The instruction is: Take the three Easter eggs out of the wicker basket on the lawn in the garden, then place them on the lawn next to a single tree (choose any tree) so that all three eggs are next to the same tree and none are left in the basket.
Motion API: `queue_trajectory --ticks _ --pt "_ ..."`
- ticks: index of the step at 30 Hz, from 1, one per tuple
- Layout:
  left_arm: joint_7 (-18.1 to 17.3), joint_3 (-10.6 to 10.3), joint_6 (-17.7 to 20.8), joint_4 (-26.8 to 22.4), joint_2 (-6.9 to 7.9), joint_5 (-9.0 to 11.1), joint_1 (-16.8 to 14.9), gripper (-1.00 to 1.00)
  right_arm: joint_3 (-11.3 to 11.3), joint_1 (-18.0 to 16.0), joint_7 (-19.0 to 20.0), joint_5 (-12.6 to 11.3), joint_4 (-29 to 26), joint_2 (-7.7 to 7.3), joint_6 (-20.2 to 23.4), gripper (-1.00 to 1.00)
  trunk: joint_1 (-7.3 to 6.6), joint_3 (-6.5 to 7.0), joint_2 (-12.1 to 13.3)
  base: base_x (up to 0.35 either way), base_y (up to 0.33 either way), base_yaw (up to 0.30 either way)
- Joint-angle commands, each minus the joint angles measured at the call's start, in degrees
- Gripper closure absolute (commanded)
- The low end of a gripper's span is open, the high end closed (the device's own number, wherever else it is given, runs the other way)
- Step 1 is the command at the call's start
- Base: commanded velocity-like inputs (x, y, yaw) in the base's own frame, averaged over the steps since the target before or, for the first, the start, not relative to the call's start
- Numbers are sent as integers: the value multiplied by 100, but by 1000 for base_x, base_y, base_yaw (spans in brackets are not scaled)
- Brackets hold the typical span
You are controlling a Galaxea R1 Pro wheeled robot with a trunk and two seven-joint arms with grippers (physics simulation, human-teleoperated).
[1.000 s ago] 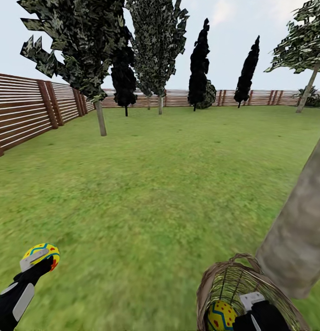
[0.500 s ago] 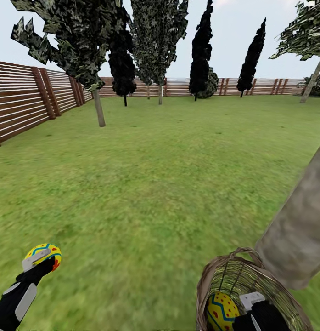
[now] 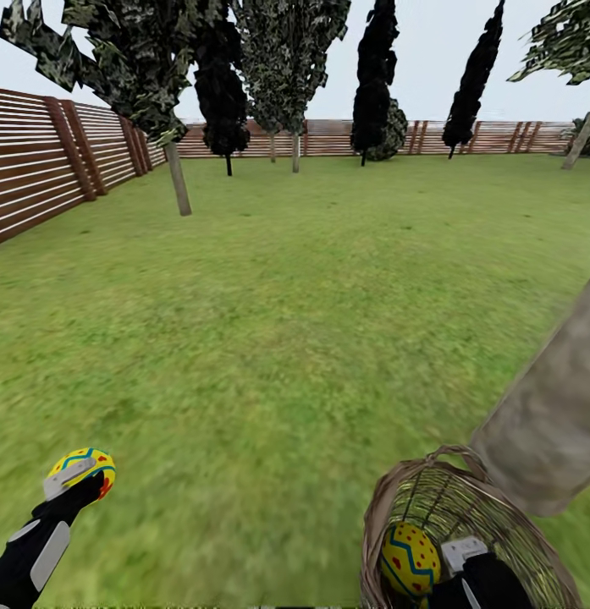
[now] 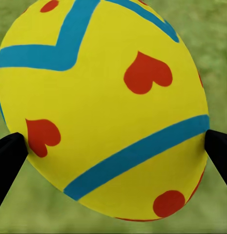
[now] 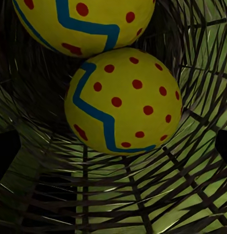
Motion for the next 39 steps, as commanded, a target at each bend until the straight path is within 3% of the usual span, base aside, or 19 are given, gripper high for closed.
queue_trajectory --ticks 1,13,16,21,27,36,39 --pt "17 -6 20 -9 1 60 0 100 8 -3 51 50 -6 -5 25 -100 1 -28 -4 0 0 0" --pt "17 -10 15 -9 -8 63 0 100 5 -3 51 50 -8 -5 24 -100 32 -294 -20 0 0 0" --pt "17 -15 9 -9 -78 47 0 100 0 -3 51 50 -11 -9 24 -100 40 -360 -24 0 0 0" --pt "17 1 -2 -13 -135 -229 0 100 -15 -3 51 49 -25 -13 14 -100 40 -360 -24 0 0 0" --pt "17 2 -3 -9 -209 -261 0 100 -165 -3 30 42 -187 -248 -312 -100 40 -360 -24 0 0 0" --pt "17 3 -3 -9 -210 -262 0 100 -229 -34 13 37 -222 -277 -339 -100 40 -360 -24 0 0 0" --pt "17 3 -3 -9 -210 -262 0 100 -229 -526 -9 39 319 -279 -310 -100 40 -360 -24 0 0 0"
